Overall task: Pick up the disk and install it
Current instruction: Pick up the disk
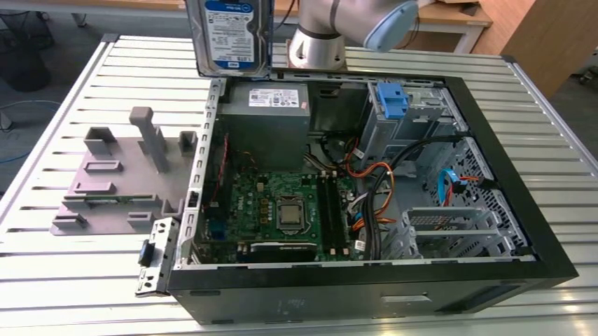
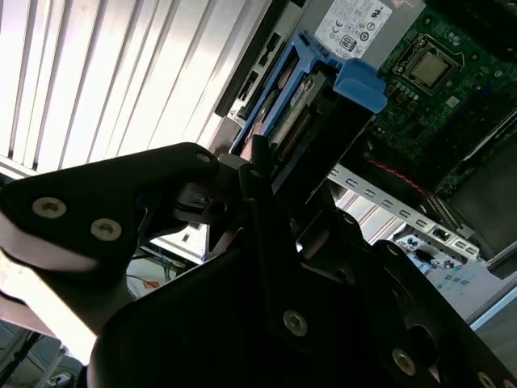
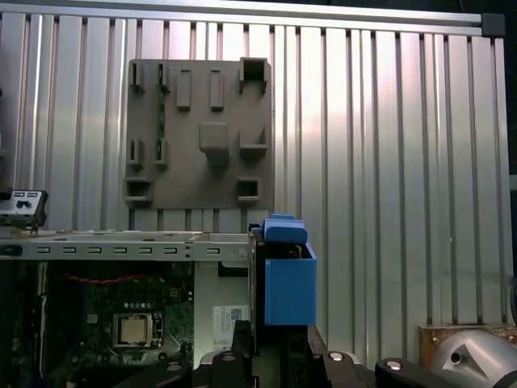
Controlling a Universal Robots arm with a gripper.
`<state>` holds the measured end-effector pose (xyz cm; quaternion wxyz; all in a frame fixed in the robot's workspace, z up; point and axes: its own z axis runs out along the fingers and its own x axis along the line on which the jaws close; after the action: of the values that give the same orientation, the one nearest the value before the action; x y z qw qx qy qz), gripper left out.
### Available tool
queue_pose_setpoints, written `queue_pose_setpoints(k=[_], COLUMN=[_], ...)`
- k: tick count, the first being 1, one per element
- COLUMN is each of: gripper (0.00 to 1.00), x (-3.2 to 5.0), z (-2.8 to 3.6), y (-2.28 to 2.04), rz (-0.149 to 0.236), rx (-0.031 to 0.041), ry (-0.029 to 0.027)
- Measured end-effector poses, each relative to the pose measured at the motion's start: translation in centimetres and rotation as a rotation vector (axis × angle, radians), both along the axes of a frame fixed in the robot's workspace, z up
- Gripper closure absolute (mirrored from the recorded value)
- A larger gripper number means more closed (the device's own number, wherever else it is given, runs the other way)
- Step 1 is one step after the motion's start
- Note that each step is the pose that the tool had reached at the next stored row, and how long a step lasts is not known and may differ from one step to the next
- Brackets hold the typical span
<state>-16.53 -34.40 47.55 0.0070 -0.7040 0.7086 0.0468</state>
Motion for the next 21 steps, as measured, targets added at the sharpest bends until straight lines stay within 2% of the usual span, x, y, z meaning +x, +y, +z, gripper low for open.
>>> queue_pose_setpoints(k=[12,21], gripper=[0.65,0.65], x=[4.64,7.79], z=[-0.01,0.0], y=[0.0,0.0], rz=[0.0,0.0], rx=[-0.0004,-0.0009], ry=[0.0023,0.0032])
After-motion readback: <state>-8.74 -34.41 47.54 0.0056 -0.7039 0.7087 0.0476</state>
